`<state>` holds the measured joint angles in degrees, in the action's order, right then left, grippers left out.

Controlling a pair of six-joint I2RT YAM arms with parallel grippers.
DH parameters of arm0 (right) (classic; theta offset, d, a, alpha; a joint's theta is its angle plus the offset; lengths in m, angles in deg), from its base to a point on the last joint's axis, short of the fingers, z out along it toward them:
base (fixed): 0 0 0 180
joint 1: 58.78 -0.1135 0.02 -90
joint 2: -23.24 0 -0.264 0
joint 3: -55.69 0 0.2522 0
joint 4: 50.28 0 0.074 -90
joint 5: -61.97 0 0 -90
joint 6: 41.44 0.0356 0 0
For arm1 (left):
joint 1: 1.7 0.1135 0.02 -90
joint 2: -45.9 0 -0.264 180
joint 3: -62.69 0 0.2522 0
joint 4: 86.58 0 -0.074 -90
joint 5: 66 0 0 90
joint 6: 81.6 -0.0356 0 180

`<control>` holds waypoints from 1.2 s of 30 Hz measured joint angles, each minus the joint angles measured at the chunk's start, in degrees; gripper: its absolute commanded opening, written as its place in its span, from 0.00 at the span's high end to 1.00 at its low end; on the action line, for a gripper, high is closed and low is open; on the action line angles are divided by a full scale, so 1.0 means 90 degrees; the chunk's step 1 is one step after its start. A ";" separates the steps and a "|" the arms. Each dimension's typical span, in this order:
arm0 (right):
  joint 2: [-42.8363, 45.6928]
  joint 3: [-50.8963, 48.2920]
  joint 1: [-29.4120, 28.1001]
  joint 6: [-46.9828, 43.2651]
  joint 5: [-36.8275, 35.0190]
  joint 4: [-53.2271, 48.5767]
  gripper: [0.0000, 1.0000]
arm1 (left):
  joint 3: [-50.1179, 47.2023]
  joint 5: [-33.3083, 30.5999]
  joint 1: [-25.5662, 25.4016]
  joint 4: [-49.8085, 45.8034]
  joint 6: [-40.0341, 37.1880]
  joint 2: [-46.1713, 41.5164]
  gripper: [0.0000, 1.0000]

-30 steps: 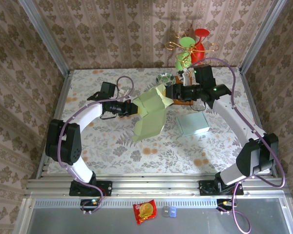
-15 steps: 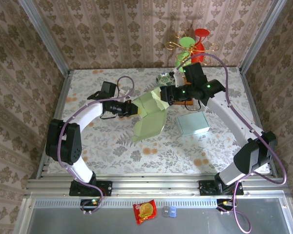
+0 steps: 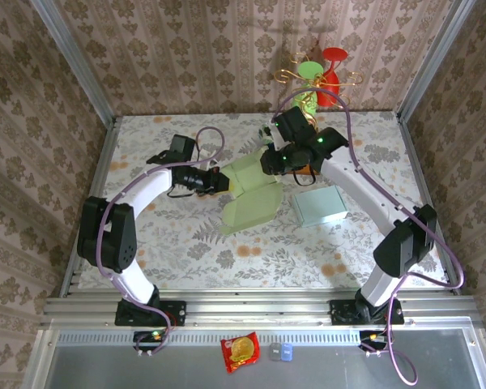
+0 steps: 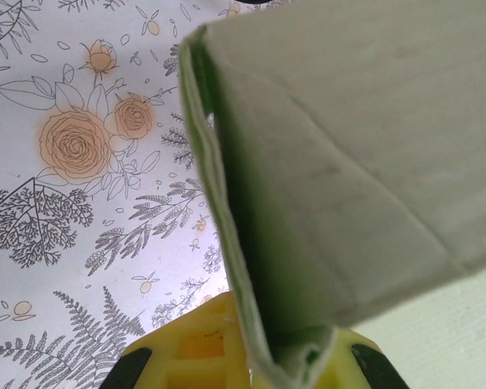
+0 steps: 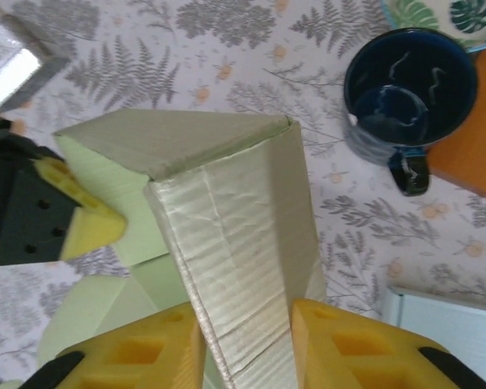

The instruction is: Fold the paper box

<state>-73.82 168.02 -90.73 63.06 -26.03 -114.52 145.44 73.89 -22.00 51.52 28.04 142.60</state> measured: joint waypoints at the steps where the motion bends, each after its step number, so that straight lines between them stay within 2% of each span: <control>1: -0.0068 0.0100 -0.0070 0.0002 -0.0240 -0.0087 0.75 | 0.0010 -0.0029 -0.0005 -0.0005 0.0000 0.0000 1.00; 5: -0.0364 0.0510 -0.0381 0.0085 -0.1350 -0.0461 0.92 | 0.0085 -0.0148 -0.0044 -0.0083 0.0000 0.0007 1.00; 8: -0.0690 0.0908 -0.0612 0.0170 -0.2225 -0.0891 1.00 | 0.0194 -0.0262 -0.0112 -0.0219 0.0002 0.0012 1.00; 14: -0.1384 0.1547 -0.1030 0.0401 -0.3667 -0.1673 1.00 | 0.0408 -0.0602 -0.0272 -0.0483 0.0027 0.0041 1.00; 16: -0.1494 0.1622 -0.1115 0.0464 -0.3966 -0.1817 0.96 | 0.0491 -0.0712 -0.0323 -0.0585 0.0034 0.0078 1.00; 25: -0.1520 0.1622 -0.1032 0.0627 -0.4095 -0.1945 0.83 | 0.0634 -0.0911 -0.0442 -0.0736 0.0073 0.0097 1.00; 27: -0.1530 0.1622 -0.1005 0.0631 -0.4080 -0.1953 0.84 | 0.0634 -0.0930 -0.0483 -0.0738 0.0073 0.0097 1.00; 31: -0.1610 0.1700 -0.0998 0.0661 -0.4090 -0.2035 0.96 | 0.0634 -0.0998 -0.0525 -0.0741 0.0073 0.0097 1.00; 34: -0.1705 0.1826 -0.1008 0.0707 -0.4180 -0.2140 0.95 | 0.0658 -0.1049 -0.0539 -0.0784 0.0078 0.0097 1.00; 36: -0.1800 0.1970 -0.1042 0.0748 -0.4350 -0.2278 0.90 | 0.0724 -0.1081 -0.0554 -0.0816 0.0080 0.0095 1.00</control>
<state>-90.01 185.74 -100.10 69.79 -65.17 -135.03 151.95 64.16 -26.98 44.17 28.76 143.46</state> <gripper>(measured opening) 0.071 0.050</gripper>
